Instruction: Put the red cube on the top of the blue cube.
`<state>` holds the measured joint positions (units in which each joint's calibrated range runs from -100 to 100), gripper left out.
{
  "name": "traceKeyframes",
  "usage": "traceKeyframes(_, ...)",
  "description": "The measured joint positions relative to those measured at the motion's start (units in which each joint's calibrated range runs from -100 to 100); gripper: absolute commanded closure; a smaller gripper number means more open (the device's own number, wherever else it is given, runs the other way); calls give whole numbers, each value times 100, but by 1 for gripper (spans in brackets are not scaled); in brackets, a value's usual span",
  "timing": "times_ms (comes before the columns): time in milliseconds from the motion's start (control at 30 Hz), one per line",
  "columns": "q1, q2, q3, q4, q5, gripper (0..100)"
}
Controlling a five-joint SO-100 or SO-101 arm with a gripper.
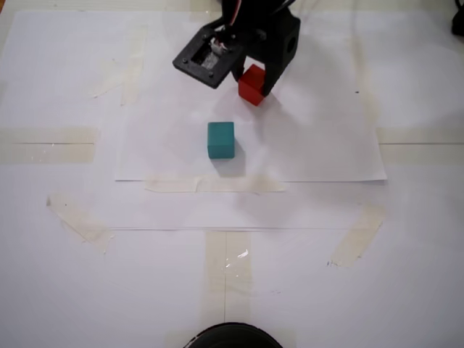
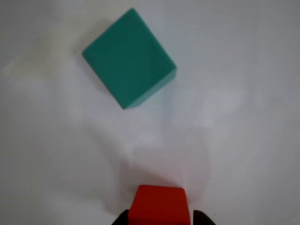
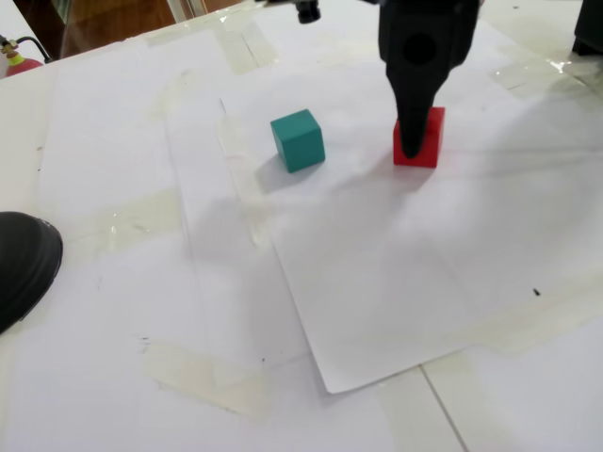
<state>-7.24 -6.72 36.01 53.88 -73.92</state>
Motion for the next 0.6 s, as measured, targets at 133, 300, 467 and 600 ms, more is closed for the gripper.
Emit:
traceKeyframes(133,0,43,27,0,0,82)
traceKeyframes(300,0,43,108,0,0,84)
traceKeyframes(467,0,43,145,0,-5,88)
traceKeyframes(600,0,43,154,24,-10,90)
